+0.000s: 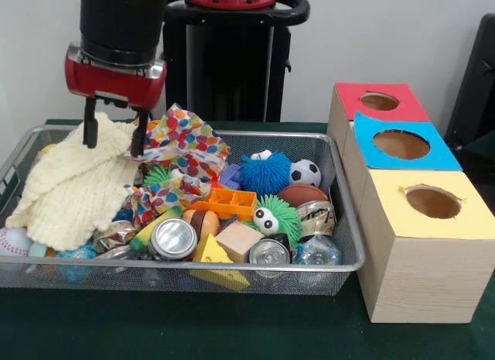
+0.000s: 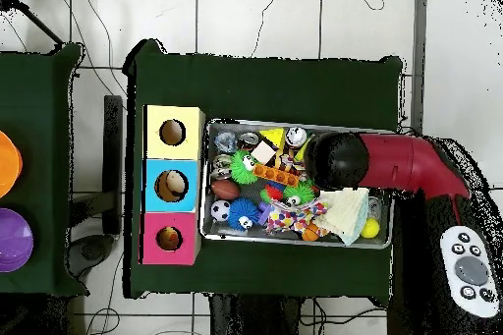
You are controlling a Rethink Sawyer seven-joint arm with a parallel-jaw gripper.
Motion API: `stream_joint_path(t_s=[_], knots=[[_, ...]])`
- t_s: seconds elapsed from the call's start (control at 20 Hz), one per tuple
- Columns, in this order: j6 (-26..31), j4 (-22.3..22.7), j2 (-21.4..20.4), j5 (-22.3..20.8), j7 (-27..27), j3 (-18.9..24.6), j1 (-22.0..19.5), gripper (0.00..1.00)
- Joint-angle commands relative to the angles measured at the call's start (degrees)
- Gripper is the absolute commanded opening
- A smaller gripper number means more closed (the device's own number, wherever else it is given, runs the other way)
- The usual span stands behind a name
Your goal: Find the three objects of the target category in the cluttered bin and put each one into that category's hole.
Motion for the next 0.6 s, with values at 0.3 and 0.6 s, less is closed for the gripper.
stream_joint_path(t_s=[0.3,0.6], knots=[[0.42,-1.95,6.93,-5.96,-8.57,3.47,0.58,1.0],[-0.55,-2.5,8.22,-6.95,-7.53,3.52,0.83,1.0]])
